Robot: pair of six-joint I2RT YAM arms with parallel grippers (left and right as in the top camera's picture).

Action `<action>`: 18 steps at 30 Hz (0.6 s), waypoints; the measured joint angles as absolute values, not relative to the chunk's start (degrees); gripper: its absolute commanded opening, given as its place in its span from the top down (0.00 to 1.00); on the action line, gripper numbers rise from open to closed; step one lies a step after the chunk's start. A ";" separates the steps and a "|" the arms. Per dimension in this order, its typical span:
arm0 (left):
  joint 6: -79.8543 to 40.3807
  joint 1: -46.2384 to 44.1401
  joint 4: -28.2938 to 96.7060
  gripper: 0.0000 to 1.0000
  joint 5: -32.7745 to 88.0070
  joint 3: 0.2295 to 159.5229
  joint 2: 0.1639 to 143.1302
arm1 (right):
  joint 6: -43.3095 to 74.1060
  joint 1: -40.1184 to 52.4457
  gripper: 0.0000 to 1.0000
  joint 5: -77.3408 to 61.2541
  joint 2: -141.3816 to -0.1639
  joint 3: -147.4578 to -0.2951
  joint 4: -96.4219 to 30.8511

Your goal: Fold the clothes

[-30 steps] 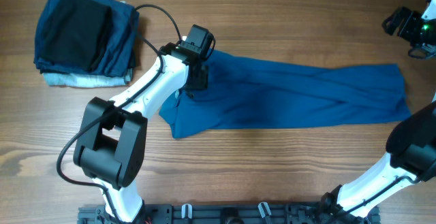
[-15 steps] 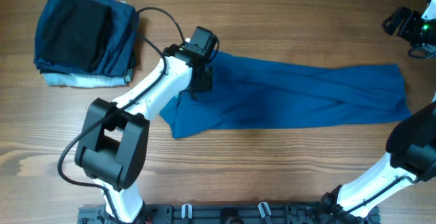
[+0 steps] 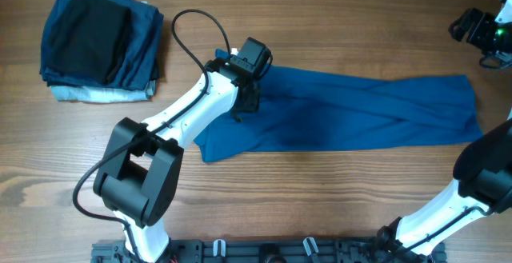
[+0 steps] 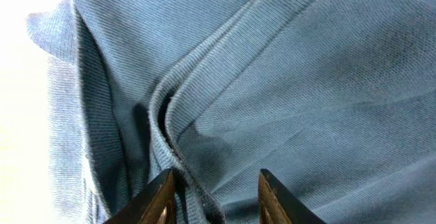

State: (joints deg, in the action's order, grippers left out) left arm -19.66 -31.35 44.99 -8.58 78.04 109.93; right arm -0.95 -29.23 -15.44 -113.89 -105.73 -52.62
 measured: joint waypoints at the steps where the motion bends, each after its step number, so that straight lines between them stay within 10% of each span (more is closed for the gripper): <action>1: -19.66 -31.35 45.71 0.60 -8.80 78.04 109.93 | -0.95 -29.23 0.01 -15.44 -113.89 -105.73 -52.64; 7: -19.66 -31.35 47.05 0.61 -11.29 77.38 109.93 | -0.95 -29.23 0.01 -15.44 -113.89 -105.73 -52.62; 12: -19.77 -31.35 45.08 0.94 -11.81 74.46 109.93 | -0.95 -29.23 0.00 -15.44 -113.89 -105.71 -52.62; 18: -19.84 -31.35 46.15 0.96 -17.32 75.20 109.43 | -0.95 -29.23 0.01 -15.44 -113.89 -105.71 -52.62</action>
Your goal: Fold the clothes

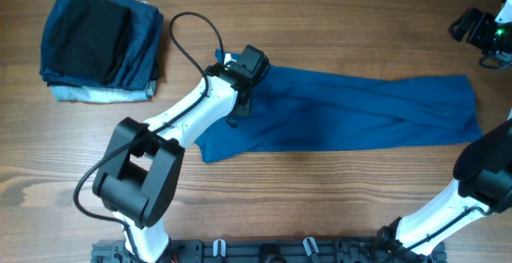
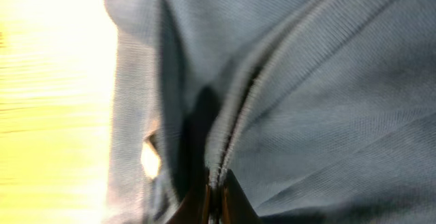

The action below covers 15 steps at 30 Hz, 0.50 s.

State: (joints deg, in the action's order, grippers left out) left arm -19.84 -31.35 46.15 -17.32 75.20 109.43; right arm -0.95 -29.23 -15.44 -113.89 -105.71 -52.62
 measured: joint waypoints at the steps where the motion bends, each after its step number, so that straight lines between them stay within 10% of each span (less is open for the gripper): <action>1: -19.84 -31.35 46.85 0.96 -18.17 75.35 108.36 | -0.95 -29.23 0.00 -15.44 -113.89 -105.71 -52.62; 15: -21.61 -31.35 61.45 0.96 -12.29 76.60 101.89 | -0.95 -29.23 0.01 -15.46 -113.89 -105.71 -52.62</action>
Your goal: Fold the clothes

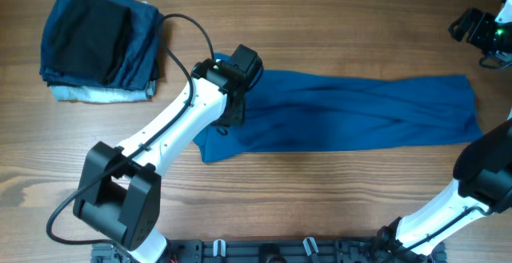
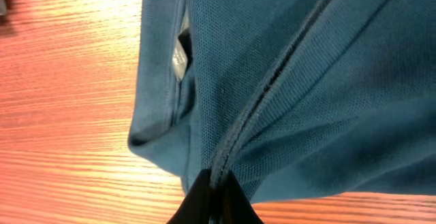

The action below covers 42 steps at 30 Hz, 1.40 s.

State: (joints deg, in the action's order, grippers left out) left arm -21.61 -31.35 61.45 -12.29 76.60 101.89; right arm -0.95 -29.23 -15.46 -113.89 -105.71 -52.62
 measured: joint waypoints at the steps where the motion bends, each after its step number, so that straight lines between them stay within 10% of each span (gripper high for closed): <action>1: -21.82 -31.35 60.80 0.96 -12.05 75.94 101.89 | -0.95 -29.23 0.00 -15.44 -113.89 -105.73 -52.62; 9: -23.79 -31.35 47.92 0.91 -8.97 60.31 101.67 | -0.95 -29.23 0.00 -15.46 -113.89 -105.71 -52.60; 12: -24.27 -31.35 46.98 0.67 -8.82 58.72 101.67 | -0.95 -29.23 0.00 -15.44 -113.89 -105.71 -52.62; 19: -24.32 -31.35 50.94 0.48 -8.67 65.25 101.56 | -0.95 -29.23 0.00 -15.46 -113.89 -105.71 -52.62; 25: -21.91 -31.35 51.05 0.80 -8.64 84.86 97.78 | 0.01 -29.23 0.01 -15.46 -113.89 -105.73 -56.36; 28: -21.69 -31.35 51.11 0.81 -5.63 85.12 100.47 | 1.26 -29.23 0.58 -15.66 -113.89 -105.67 -64.03; 30: -21.69 -31.29 51.22 0.75 -4.12 85.14 106.34 | 1.30 -29.23 0.78 -15.88 -113.89 -105.47 -68.69; 42: -18.33 -22.37 41.43 0.90 -1.37 85.01 120.64 | 2.13 -29.23 0.96 -13.74 -114.21 -73.43 -36.42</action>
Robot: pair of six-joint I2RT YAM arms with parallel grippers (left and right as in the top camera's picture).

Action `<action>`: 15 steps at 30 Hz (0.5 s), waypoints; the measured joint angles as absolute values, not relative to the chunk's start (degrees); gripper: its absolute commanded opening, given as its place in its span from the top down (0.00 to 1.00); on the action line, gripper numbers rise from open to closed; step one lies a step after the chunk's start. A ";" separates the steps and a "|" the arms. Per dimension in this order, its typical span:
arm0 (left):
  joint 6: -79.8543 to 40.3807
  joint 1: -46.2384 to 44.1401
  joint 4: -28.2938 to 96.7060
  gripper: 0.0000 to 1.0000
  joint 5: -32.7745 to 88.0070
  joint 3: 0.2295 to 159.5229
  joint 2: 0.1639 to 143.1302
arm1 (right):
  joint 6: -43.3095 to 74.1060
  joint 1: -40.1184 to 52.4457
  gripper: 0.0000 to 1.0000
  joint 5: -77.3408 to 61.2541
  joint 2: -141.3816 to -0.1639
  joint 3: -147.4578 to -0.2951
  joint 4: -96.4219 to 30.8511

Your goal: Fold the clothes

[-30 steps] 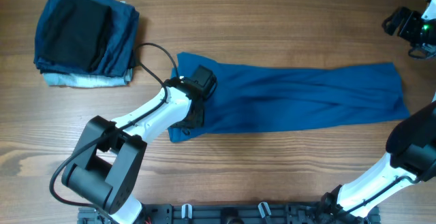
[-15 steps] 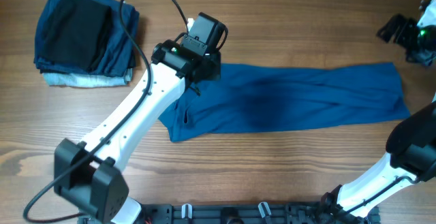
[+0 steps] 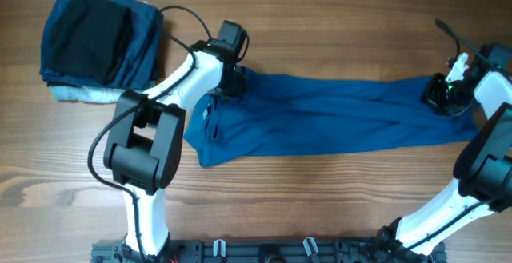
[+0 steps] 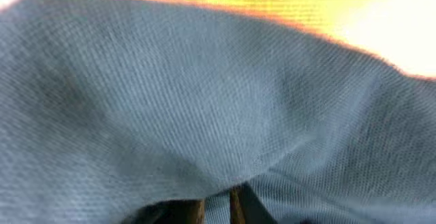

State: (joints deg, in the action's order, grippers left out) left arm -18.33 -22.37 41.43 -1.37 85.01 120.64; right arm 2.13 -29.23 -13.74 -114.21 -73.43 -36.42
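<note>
A long blue garment (image 3: 328, 115) lies stretched left to right across the wooden table (image 3: 320, 207). My left gripper (image 3: 232, 81) is at its upper left corner. In the left wrist view the blue knit cloth (image 4: 204, 101) fills the frame, and the gripper (image 4: 218, 209) is shut with a fold of it pinched between the fingers. My right gripper (image 3: 440, 95) sits on the garment's right end. Its fingers are not clear from overhead.
A stack of folded clothes (image 3: 96, 43), dark blue and black over a pale one, lies at the table's far left corner. The left arm's cable (image 3: 180, 15) loops beside it. The arm bases stand along the near edge.
My left gripper has moved up and left, carrying the garment's corner with it. My right arm has come in from the far right corner onto the garment's right end.
My left gripper stood open over a seam at the garment's upper left. Then it was shut on that seam. It then held the cloth a little further left, and now higher and nearer the folded stack. The right arm stayed parked until now.
</note>
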 measured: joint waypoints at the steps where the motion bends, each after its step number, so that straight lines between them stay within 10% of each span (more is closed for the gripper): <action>1: -17.61 -22.11 40.14 0.90 -1.34 85.03 121.12 | 2.63 -29.23 0.96 -13.67 -114.15 -72.73 -35.44; 15: -9.17 -16.73 25.12 0.96 0.75 88.60 125.99 | -2.09 -10.46 0.86 -10.28 -114.15 -77.82 -30.89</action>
